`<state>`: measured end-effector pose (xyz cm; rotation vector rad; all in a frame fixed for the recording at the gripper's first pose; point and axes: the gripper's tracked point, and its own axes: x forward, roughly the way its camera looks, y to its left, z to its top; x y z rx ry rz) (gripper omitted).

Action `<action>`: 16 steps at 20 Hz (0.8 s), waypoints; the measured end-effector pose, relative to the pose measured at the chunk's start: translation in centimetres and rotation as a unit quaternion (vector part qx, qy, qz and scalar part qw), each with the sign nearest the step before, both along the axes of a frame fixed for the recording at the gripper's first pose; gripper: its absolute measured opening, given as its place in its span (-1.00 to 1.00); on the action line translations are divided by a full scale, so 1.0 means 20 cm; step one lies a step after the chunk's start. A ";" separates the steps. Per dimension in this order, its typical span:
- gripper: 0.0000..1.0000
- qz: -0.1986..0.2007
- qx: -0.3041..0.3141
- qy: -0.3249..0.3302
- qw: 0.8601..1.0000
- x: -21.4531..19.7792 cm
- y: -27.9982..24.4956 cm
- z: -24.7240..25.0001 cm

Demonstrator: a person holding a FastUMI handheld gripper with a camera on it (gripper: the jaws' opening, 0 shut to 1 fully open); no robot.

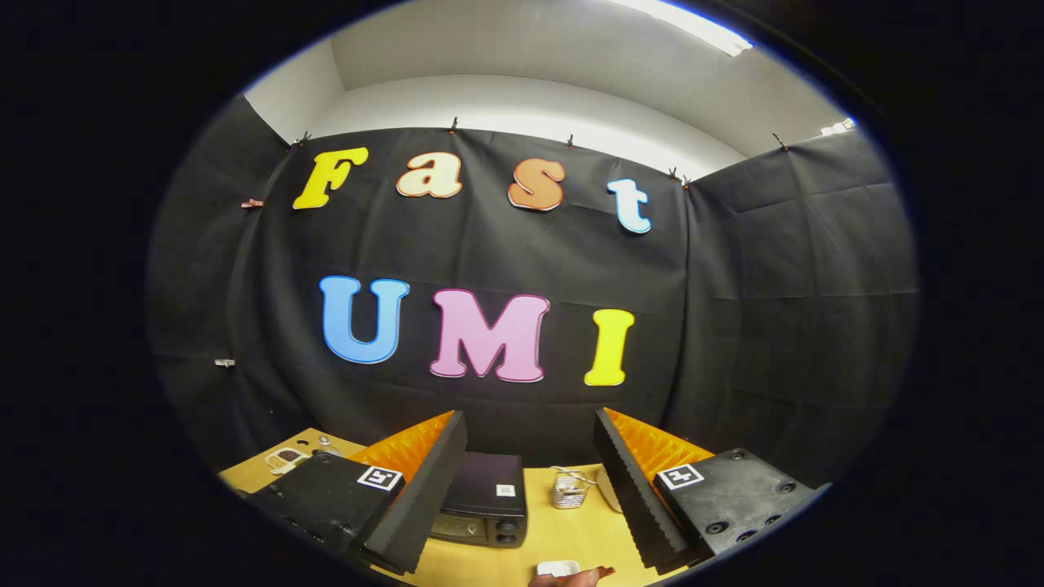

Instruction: Open the toaster oven, put the food inside, and close the toaster oven door.

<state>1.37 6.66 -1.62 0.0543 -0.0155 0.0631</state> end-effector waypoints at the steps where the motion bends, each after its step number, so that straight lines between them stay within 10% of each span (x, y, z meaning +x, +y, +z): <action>1: 0.94 0.011 -0.003 -0.002 1.000 0.02 0.08 -0.03; 16: 0.95 0.078 0.000 0.131 0.988 0.25 0.84 -0.99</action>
